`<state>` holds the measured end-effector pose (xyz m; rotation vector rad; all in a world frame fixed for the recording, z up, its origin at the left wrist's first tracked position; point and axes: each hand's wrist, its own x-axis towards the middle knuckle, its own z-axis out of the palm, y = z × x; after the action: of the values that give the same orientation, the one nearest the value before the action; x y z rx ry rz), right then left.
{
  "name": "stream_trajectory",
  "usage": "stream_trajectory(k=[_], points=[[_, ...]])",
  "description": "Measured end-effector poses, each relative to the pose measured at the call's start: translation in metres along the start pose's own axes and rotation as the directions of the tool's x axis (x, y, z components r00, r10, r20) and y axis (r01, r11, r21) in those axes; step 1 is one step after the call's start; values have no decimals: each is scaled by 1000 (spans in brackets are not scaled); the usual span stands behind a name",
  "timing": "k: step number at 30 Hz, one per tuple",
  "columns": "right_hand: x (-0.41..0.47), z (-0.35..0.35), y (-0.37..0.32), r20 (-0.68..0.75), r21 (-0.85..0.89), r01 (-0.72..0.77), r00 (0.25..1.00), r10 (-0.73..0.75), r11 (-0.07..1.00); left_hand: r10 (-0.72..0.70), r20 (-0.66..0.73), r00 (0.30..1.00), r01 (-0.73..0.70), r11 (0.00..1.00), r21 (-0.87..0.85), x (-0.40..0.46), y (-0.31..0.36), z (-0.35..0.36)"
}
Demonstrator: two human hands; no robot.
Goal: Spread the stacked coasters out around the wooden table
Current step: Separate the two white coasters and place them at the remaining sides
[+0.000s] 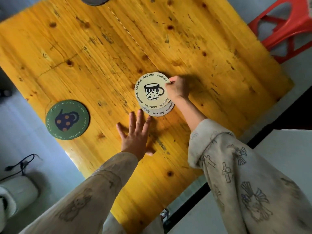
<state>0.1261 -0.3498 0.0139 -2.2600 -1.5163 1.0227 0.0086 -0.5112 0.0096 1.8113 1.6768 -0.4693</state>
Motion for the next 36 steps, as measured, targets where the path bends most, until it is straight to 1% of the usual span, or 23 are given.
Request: stream_trajectory(k=[3,7,10,12,15,21,24,27,29,30,31,33,34,36], points=[[-5,-4,-1,-32,122,-15,999,19,992,-2,3,1000,2,1000,11,0,0,-1],[-17,-11,12,50,266,-39,998,27,963,-4,18,1000,4,1000,7,1,0,-2],[-30,-27,31,61,370,-71,997,52,926,-11,28,1000,11,1000,14,1,1,-2],[-35,-41,48,55,358,-105,994,91,928,-23,30,999,22,999,30,0,3,-2],[-41,-63,76,66,277,-161,987,148,948,-37,21,999,36,998,53,1,5,-2],[-50,-86,113,66,150,-127,991,119,980,-53,24,998,52,997,51,2,7,-3],[-57,-86,123,100,166,-156,985,141,974,-54,16,998,54,998,21,0,8,-5],[-67,-87,129,136,218,-209,974,182,953,-57,0,998,57,997,-46,-4,15,-6],[-74,-87,133,126,210,-196,977,173,958,-75,-25,997,72,992,-106,-8,25,-4],[-78,-87,136,120,187,-185,979,164,965,-77,-70,995,67,989,-131,-10,32,-3],[-80,-87,140,114,164,-179,980,161,970,-65,-140,988,43,988,-151,-12,40,-1],[-85,-89,148,105,157,-196,978,181,968,-12,-271,963,-48,975,-216,-10,60,1],[-87,-89,152,107,164,-212,975,196,963,15,-301,953,-99,959,-265,-7,71,1],[-88,-89,157,126,195,-240,968,219,951,17,-294,956,-145,896,-420,1,91,-2]])
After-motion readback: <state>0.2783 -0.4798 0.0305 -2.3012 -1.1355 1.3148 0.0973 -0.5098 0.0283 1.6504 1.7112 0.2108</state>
